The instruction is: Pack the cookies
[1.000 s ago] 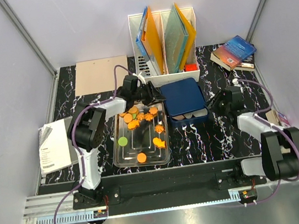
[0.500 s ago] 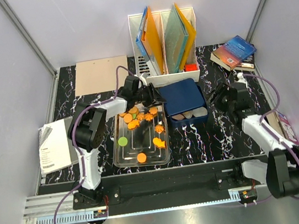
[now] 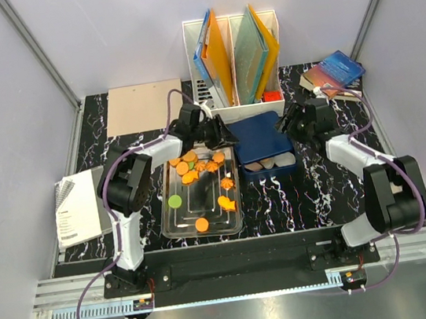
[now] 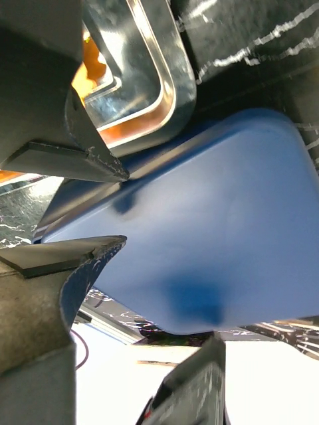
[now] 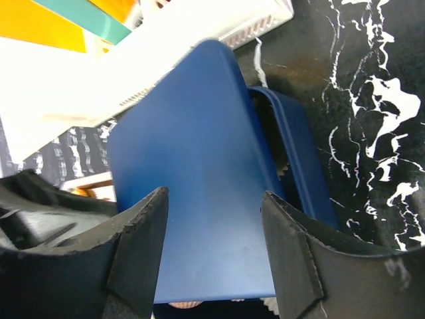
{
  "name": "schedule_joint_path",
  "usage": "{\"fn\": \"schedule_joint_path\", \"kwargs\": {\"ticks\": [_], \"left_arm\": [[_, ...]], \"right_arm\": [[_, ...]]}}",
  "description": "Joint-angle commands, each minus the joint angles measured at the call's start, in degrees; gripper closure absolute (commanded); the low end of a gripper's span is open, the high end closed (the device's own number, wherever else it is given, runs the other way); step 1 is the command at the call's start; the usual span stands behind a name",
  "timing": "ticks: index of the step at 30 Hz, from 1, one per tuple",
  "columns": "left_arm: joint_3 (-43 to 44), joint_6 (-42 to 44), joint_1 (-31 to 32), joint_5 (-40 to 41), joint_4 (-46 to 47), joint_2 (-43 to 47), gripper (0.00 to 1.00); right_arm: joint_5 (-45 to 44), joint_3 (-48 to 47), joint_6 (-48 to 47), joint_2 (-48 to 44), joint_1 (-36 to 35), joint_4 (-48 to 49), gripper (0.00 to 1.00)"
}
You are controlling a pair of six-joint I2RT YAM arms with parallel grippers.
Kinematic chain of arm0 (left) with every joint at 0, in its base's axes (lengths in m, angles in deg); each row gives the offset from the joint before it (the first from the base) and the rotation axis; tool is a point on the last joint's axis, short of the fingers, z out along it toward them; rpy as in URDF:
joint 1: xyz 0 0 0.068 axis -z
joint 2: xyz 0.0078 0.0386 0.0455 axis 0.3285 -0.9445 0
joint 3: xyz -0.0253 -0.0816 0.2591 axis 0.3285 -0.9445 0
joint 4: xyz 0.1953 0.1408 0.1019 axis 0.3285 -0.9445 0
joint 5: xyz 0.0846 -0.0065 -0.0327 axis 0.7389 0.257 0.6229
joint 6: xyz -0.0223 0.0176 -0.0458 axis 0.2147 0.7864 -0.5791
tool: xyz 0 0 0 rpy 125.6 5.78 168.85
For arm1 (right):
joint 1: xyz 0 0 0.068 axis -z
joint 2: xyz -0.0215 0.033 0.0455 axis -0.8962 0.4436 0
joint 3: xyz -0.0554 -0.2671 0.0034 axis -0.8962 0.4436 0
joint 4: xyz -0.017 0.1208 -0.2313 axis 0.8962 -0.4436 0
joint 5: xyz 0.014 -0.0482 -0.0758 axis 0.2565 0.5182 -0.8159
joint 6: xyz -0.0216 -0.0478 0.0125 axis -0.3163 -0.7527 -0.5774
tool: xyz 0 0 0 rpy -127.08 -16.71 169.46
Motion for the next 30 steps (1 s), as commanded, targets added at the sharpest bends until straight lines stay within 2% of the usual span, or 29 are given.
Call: {"fn": "schedule_joint_path", "kwargs": {"ticks": [1,7,13,30], "left_arm": [[4.2,2.55,1.2,-0.82,-1.26,0.37,0.59],[4.82,2.82,1.81,-0.73,-1.7,0.46,0.59],[4.99,2.82,2.25,-1.17,-1.88,0.2,0.59],[1.57,3.08,1.02,2.16,-3.9,5.91,0.58]], "right_arm": [[-3.86,-3.44,-3.86,2.51,-1.78,-0.16,0.33],[-7.65,-3.98,-7.04,4.89,-2.67,-3.32,0.34],[-11.16,-1.87,-8.18,2.62,-2.93,-7.98,0.39],[-9.06,7.27,-8.71,-6.7,-4.78,-12.56,0.47]]}}
